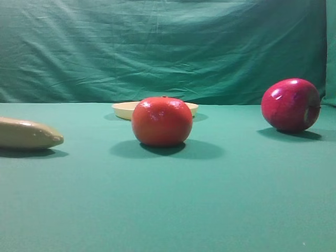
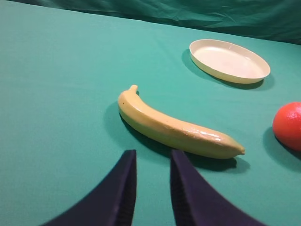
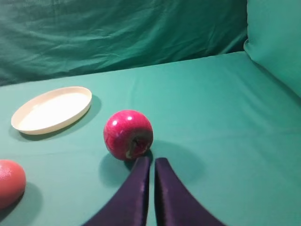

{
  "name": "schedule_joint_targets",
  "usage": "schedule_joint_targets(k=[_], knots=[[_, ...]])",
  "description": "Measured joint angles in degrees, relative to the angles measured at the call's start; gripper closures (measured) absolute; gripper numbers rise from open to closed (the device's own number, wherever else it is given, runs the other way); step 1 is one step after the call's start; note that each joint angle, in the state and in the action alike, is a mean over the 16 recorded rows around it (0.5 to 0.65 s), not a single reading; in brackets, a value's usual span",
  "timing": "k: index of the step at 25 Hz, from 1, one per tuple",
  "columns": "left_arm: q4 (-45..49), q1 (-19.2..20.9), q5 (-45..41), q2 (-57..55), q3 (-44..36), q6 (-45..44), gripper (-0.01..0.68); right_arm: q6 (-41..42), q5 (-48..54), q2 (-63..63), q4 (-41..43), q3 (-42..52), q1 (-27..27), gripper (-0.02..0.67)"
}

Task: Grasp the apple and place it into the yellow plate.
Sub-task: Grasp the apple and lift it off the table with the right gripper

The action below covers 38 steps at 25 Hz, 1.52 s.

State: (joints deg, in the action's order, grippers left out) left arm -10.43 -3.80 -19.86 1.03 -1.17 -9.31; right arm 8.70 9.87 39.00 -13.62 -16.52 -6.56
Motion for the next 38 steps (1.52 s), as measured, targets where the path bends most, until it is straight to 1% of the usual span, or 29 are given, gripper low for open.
schedule_joint_targets(k=[5, 13, 16, 18, 21, 29, 32, 35, 38], knots=[[0.0, 0.0, 0.0, 0.0, 0.0, 0.0, 0.516, 3.2, 2.4, 11.7, -0.3, -6.8, 0.0, 0.649], [0.0, 0.0, 0.0, 0.0, 0.0, 0.0, 0.516, 7.2, 11.5, 26.0, -0.3, -20.0, 0.0, 0.649], [0.0, 0.0, 0.0, 0.0, 0.0, 0.0, 0.516, 8.4, 15.4, 30.6, -0.4, -25.2, 0.0, 0.635], [0.0, 0.0, 0.0, 0.0, 0.0, 0.0, 0.516, 8.9, 17.7, 33.6, -0.5, -28.5, 0.0, 0.606], [0.0, 0.0, 0.0, 0.0, 0.0, 0.0, 0.516, 10.0, 20.3, 37.8, -0.7, -32.8, -0.4, 0.523], [0.0, 0.0, 0.0, 0.0, 0.0, 0.0, 0.516, 14.4, 23.4, 47.0, -1.4, -41.1, -2.9, 0.197], [0.0, 0.0, 0.0, 0.0, 0.0, 0.0, 0.516, 16.0, 24.0, 49.9, -1.4, -43.4, -4.0, 0.086], [0.0, 0.0, 0.0, 0.0, 0.0, 0.0, 0.516, 17.4, 24.2, 52.8, -1.2, -45.1, -5.0, 0.011], [0.0, 0.0, 0.0, 0.0, 0.0, 0.0, 0.516, 17.9, 24.0, 55.8, -0.8, -46.2, -5.7, -0.016]])
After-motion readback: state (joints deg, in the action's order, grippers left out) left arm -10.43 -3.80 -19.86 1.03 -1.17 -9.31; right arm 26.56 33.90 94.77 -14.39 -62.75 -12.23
